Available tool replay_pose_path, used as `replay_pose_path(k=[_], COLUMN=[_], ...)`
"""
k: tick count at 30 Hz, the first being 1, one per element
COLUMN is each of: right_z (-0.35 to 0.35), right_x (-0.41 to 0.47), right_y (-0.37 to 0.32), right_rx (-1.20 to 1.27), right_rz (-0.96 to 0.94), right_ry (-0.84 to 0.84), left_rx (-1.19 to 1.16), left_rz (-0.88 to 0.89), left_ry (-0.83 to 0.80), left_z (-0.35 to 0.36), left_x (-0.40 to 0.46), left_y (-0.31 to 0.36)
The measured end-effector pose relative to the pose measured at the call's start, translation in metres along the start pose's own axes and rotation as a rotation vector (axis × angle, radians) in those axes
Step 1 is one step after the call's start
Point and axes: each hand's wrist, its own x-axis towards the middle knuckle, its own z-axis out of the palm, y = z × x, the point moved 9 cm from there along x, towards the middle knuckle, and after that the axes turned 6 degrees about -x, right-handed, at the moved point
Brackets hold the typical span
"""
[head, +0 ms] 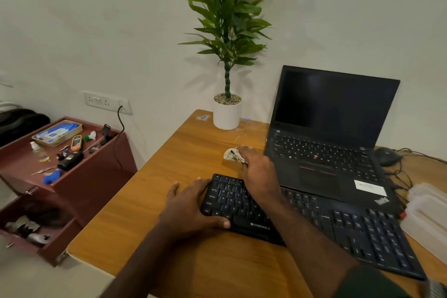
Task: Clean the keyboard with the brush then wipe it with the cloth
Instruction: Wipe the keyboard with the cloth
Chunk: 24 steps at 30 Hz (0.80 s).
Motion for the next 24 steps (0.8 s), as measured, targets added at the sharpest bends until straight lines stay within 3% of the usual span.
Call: replay_pose_path(k=[6, 10, 16, 18, 21, 24], right_z=[0.038, 0.050, 0.044, 0.039, 0.032, 0.022], right_x=[-0.007, -0.020, -0.019, -0.010, 0.010, 0.023], right_y=[-0.026, -0.033, -0.020, -0.008, 0.009, 0.002], right_rx=[-0.087, -0.123, 0.087, 0.253, 0.440, 0.307], right_rz=[-0.177, -0.185, -0.156, -0.064, 0.142, 0.056], right_ry=[-0.240, -0.340, -0.492, -0.551, -0.482, -0.240], left_rx=[0.191, 0.216, 0.215, 0.203, 0.187, 0.174], left_rz=[0.013, 0.012, 0.006, 0.002, 0.003, 0.006], left_ry=[-0.019, -0.033, -0.030, -0.017, -0.003, 0.010], left_z=[0.010, 0.009, 0.007, 0.006, 0.006, 0.006], left_x=[0.004, 0.002, 0.001, 0.002, 0.002, 0.002], left_y=[0.003, 0.006, 0.007, 0.007, 0.004, 0.004])
